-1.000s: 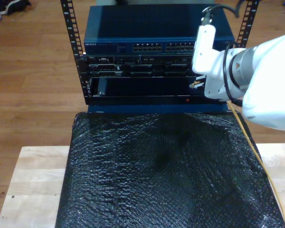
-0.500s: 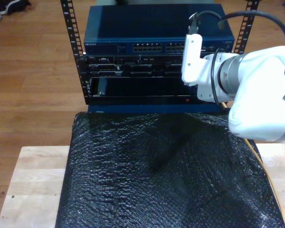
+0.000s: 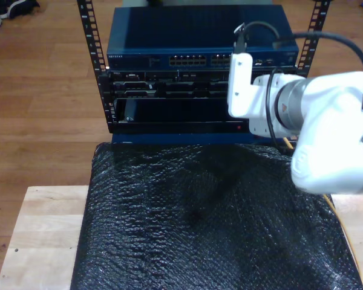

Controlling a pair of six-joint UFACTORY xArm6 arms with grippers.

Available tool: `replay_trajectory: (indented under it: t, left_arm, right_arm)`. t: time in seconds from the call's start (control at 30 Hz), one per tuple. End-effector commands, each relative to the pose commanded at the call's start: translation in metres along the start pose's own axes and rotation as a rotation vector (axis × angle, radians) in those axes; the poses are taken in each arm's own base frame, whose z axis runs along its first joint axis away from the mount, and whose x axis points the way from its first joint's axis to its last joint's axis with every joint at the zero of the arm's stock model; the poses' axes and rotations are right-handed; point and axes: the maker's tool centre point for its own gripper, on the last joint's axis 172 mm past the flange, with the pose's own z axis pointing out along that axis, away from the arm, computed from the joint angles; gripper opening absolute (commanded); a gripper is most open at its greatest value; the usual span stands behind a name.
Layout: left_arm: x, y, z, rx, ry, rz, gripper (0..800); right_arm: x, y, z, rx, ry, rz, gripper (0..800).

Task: Grab the cable and plug it in

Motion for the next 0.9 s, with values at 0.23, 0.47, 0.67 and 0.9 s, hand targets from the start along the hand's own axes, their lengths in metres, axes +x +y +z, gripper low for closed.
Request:
replay_trajectory:
  t: [0.23,0.47,0.67,0.9]
  left_arm:
    - [0.000,0.000,0.000,0.000,-0.002,0.000,800]
    - [0.000,0.000,0.000,0.000,0.000,0.000,800]
    - [0.000,0.000,0.000,0.000,0.000,0.000,800]
    - [0.000,0.000,0.000,0.000,-0.002,0.000,800]
  right_arm:
    - [0.002,0.016,0.012,-0.083,-0.016,-0.102,0]
    - [0.003,0.033,0.024,-0.161,-0.020,-0.113,0]
    - [0.000,0.026,0.027,-0.149,-0.024,-0.115,0]
    - [0.007,0.030,0.023,-0.190,-0.013,-0.124,0]
